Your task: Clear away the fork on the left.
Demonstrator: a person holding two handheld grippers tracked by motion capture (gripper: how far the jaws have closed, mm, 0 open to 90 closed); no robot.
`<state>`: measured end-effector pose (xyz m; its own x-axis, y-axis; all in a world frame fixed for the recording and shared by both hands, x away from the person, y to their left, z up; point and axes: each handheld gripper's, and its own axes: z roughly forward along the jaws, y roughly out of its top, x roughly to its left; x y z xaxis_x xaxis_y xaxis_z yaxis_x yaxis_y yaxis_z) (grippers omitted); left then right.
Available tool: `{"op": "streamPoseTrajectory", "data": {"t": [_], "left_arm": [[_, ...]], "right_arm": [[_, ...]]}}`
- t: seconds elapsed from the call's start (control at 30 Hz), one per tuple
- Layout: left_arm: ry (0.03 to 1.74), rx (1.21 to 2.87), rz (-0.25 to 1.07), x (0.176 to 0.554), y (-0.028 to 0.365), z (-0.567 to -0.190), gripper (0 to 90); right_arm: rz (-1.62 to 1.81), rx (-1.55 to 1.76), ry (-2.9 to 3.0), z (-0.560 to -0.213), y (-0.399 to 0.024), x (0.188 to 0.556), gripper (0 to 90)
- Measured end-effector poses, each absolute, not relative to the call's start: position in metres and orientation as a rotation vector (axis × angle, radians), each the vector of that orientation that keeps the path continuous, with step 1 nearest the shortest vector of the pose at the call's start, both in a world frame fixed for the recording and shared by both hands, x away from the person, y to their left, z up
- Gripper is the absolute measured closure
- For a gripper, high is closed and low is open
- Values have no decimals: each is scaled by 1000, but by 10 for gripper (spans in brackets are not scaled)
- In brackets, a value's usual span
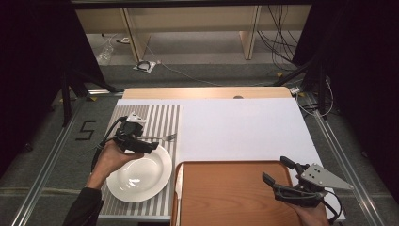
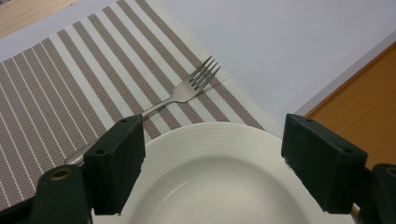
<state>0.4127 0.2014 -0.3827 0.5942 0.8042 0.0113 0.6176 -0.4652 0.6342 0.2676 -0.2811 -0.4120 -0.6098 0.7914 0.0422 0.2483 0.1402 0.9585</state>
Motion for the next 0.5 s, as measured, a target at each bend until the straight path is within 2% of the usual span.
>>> {"op": "streamPoseTrajectory", "data": {"t": [0.5], "left_arm": [[1148,2311,469,436,206,-386,222]], "right_arm": [[1472,991,1955,-412,-276,268,186]]}}
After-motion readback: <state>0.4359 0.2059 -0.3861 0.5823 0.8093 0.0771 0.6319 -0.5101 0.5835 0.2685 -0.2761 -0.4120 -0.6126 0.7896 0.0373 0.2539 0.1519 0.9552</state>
